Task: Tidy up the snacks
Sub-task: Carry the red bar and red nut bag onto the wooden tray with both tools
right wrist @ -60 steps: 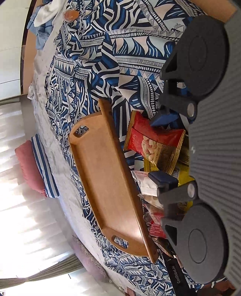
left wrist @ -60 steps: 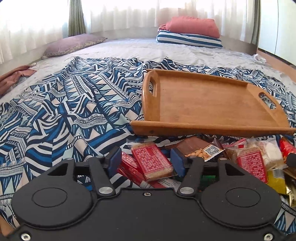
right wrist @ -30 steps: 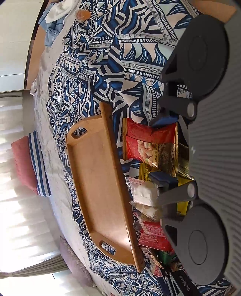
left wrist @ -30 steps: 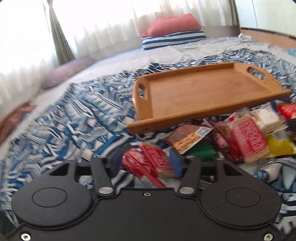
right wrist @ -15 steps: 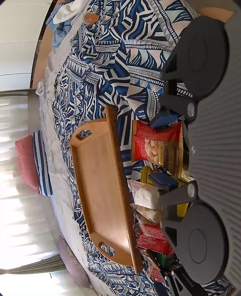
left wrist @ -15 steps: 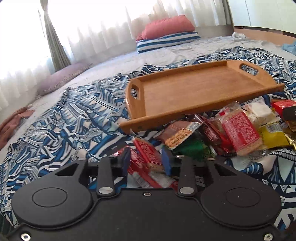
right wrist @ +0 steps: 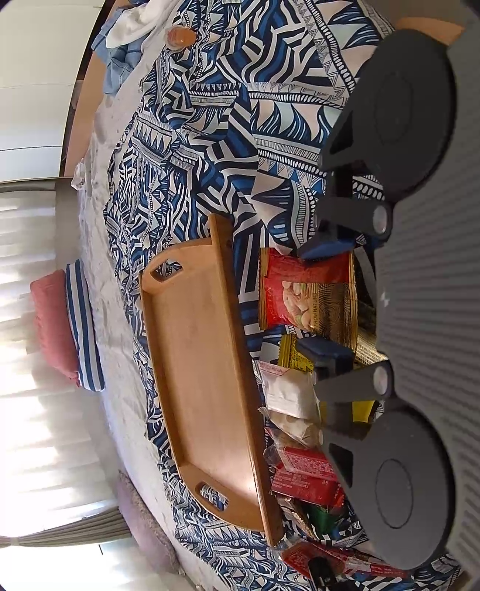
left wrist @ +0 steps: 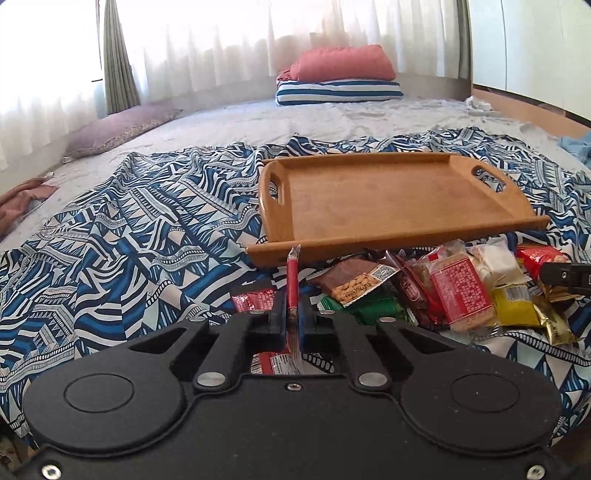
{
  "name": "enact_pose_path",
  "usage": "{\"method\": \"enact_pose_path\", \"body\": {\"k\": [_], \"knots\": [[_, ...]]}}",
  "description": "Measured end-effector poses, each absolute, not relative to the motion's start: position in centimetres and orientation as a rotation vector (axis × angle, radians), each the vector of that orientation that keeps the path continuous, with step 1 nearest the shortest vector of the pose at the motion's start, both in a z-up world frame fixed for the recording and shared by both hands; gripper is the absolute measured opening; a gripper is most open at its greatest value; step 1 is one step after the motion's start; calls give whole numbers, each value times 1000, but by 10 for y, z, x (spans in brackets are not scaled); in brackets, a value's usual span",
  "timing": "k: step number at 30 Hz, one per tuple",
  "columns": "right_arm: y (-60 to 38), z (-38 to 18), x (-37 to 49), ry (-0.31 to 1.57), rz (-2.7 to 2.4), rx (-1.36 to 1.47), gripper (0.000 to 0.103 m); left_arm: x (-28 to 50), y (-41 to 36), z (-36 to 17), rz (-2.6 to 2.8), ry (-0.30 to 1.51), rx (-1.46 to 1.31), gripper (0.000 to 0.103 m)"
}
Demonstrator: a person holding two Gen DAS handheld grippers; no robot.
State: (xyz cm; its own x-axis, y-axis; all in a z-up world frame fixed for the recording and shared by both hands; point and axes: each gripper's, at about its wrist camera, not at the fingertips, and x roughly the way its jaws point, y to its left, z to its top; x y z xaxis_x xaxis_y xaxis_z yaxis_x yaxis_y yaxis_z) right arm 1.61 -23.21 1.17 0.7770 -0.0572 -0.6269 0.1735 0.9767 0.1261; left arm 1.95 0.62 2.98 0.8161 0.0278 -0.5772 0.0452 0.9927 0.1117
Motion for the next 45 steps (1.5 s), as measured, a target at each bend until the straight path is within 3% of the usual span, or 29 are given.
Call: {"method": "enact_pose_path", "body": {"k": [13, 23, 34, 45], "knots": [[-237, 30, 15, 616, -144, 211, 48, 30, 6, 61, -48, 577, 20, 5], [-240, 53, 58, 580, -10, 178, 48, 90, -8, 81, -185, 657, -163, 5], [-253, 46, 126, 667, 74, 187, 49, 170, -34, 63, -246, 780, -281, 5], [-246, 24, 150, 724, 97, 183, 49, 201, -55, 37, -226, 839, -283, 5]]}}
